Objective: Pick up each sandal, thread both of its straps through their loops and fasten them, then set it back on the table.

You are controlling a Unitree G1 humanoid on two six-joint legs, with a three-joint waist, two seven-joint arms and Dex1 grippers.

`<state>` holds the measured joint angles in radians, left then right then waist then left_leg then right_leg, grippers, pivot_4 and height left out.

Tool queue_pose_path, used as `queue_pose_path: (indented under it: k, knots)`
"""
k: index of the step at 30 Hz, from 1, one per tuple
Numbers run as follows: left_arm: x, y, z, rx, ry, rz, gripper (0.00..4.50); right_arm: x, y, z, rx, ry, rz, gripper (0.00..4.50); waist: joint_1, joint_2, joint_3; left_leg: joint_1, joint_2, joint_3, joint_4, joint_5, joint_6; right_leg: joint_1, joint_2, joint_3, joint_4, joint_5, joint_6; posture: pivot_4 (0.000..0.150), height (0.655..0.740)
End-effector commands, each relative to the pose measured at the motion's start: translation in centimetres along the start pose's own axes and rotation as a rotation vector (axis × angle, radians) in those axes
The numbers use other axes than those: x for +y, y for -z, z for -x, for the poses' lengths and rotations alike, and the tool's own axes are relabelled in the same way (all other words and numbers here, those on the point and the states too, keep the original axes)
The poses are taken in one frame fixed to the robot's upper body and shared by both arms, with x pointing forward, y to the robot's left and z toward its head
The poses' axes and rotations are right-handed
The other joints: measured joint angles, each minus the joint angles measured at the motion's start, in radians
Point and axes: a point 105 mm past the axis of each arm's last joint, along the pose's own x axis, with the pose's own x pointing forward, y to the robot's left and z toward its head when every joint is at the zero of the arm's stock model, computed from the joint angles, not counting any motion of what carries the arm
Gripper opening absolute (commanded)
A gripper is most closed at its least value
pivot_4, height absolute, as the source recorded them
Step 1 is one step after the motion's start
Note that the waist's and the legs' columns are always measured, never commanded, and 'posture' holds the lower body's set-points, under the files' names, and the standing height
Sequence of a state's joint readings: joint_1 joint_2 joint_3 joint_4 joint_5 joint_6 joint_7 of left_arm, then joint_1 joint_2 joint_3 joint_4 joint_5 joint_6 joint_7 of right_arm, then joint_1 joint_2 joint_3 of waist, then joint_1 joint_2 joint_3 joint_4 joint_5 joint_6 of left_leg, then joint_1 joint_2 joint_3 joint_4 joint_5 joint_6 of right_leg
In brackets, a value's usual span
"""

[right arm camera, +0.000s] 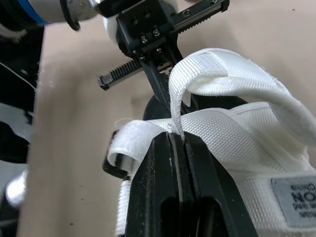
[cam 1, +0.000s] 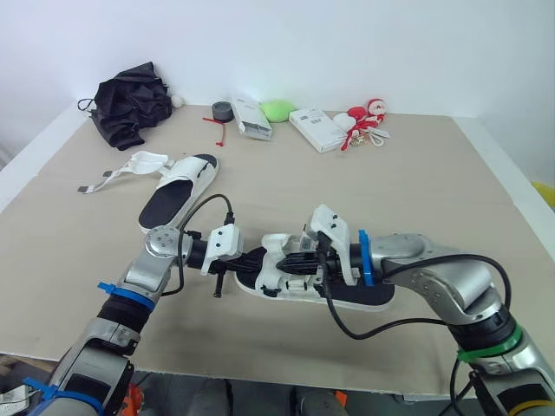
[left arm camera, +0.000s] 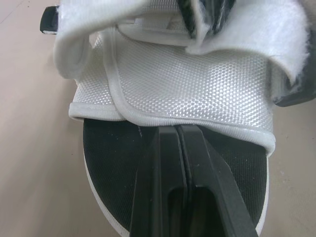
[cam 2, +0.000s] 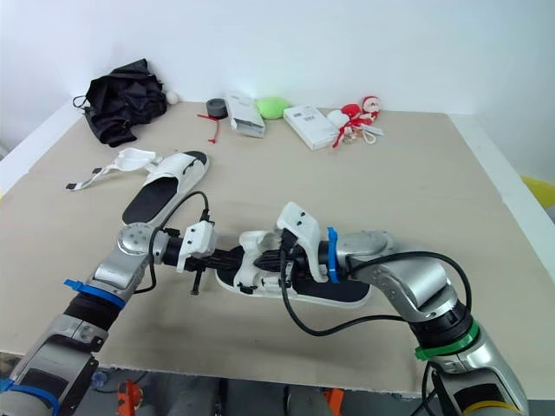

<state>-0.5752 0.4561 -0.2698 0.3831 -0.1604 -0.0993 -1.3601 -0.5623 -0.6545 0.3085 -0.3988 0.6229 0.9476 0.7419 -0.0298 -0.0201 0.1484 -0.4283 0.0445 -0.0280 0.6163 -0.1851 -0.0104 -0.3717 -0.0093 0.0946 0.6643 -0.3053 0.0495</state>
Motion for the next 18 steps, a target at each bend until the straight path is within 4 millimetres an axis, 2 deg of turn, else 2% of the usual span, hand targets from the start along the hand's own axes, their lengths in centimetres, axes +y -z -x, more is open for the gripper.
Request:
queue_pose_path:
  k: [1,4,10,16,18]
  knots:
    - [-2.5,4.3,-0.4,0.140,0.066,0.147,0.00,1.3,-1.2,-0.6,-0.038,-0.060,0.062,0.12,0.000,0.000,0.000,0.000,0.000,0.000,0.000,0.000,0.000,0.000,0.000,0.000,0.000,0.000,0.000,0.150,0.7380]
    - [-2.5,4.3,-0.4,0.140,0.065,0.147,0.00,1.5,-1.5,-0.7,-0.051,-0.073,0.071,0.12,0.000,0.000,0.000,0.000,0.001,0.000,0.000,0.000,0.000,0.000,0.001,0.000,0.000,0.000,0.000,0.150,0.7380]
    - [-2.6,4.3,-0.3,0.139,0.060,0.150,0.00,3.4,-0.8,0.0,-0.027,-0.208,0.064,0.12,0.000,0.000,0.000,0.000,0.001,0.000,0.000,0.000,0.000,0.000,0.001,0.000,0.000,0.000,-0.001,0.150,0.7380]
    - [-2.6,4.4,-0.2,0.142,0.055,0.154,0.00,1.2,0.2,-1.4,0.044,-0.077,0.134,0.12,0.000,0.000,0.000,0.002,0.001,0.000,0.000,0.000,-0.001,0.001,0.001,0.000,0.000,0.000,-0.001,0.150,0.7380]
    - [-2.6,4.4,-0.1,0.142,0.053,0.155,0.00,1.1,0.3,-1.5,0.053,-0.071,0.153,0.12,-0.001,0.001,-0.001,0.002,0.001,0.000,0.000,0.000,-0.001,0.001,0.002,0.000,0.001,0.000,-0.002,0.150,0.7380]
